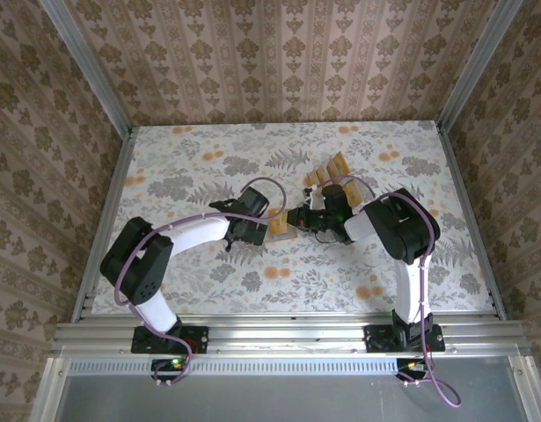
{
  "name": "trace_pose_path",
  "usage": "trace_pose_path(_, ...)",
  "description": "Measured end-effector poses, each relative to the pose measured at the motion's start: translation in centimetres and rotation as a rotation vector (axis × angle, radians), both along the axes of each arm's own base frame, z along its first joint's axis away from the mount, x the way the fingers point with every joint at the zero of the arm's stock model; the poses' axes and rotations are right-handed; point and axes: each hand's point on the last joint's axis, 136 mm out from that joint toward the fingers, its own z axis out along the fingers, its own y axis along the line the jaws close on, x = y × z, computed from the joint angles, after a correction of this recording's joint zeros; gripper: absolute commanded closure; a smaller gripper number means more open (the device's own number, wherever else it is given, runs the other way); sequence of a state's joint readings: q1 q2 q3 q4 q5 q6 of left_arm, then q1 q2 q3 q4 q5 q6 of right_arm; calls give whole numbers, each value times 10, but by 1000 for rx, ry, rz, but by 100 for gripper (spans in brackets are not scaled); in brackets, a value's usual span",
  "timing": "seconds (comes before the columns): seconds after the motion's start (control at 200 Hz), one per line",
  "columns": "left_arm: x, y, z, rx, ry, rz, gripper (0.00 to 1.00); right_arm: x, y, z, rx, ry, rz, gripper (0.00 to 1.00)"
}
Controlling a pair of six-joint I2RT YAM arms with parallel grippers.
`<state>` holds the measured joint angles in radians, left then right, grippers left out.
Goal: Put the credit cards into the card holder
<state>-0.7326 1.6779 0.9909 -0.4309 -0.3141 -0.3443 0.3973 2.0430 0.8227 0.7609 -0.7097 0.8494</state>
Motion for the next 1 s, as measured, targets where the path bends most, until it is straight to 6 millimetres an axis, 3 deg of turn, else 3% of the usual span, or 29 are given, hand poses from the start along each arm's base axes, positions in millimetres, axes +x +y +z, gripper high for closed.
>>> trace_pose_path(0.31, -7, 14, -11, 45, 9, 20, 0, 0, 0, 0, 1, 3, -1, 100)
trace_pose_path(1.0, -6, 15, -13, 32, -1, 41, 0, 7, 3, 11, 28, 11, -17, 100)
